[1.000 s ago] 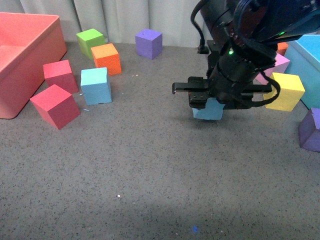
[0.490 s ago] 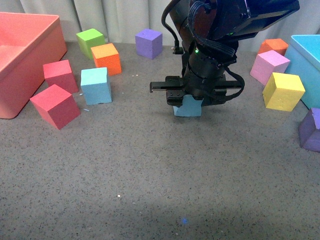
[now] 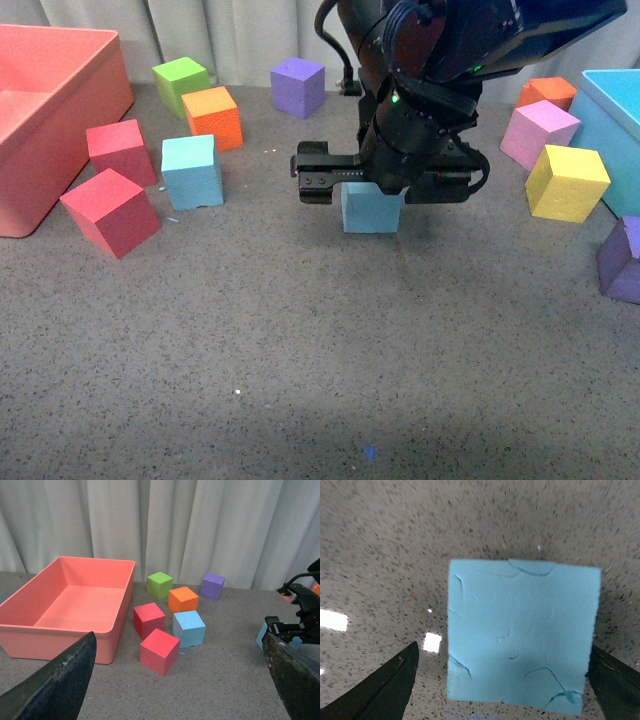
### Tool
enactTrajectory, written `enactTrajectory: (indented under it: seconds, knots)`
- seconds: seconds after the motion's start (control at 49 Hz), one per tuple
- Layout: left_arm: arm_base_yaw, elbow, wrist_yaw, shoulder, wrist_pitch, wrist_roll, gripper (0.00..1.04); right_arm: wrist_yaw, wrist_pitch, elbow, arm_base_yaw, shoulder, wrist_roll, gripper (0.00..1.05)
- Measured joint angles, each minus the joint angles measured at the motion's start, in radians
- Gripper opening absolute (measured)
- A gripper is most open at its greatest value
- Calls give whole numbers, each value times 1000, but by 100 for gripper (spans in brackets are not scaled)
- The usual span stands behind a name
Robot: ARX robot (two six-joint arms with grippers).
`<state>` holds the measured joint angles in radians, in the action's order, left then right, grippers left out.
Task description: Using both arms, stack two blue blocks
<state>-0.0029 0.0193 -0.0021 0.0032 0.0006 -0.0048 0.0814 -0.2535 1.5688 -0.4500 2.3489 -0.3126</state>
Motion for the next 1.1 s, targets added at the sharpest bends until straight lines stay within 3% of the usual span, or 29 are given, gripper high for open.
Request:
enactTrajectory:
  seconds: [0.204,0.245,0.265,0.306,0.408,0.49,0.653,1.102]
  knots:
    - [0,0,0,0,0,0,98,39,103,-117,13,-160,34,95]
    - [0,0,0,0,0,0,98,127,291,-192,13,-178,77,89]
    - [0,0,0,0,0,0,98,217,457,-265,18,-191,124,84]
    - [0,0,3,0,0,0,98,283,668,-383,26,-212,183,76]
    - [0,0,0,0,0,0,98,264,1264,-715,84,-289,274,55]
    - [0,0,0,0,0,0,98,225,1477,-882,137,-441,296,37]
    - [0,0,1,0,0,0,98,149,1517,-1131,217,-635,309,2]
    - [0,0,0,0,0,0,98,21,1325,-1432,344,-1120,313,1]
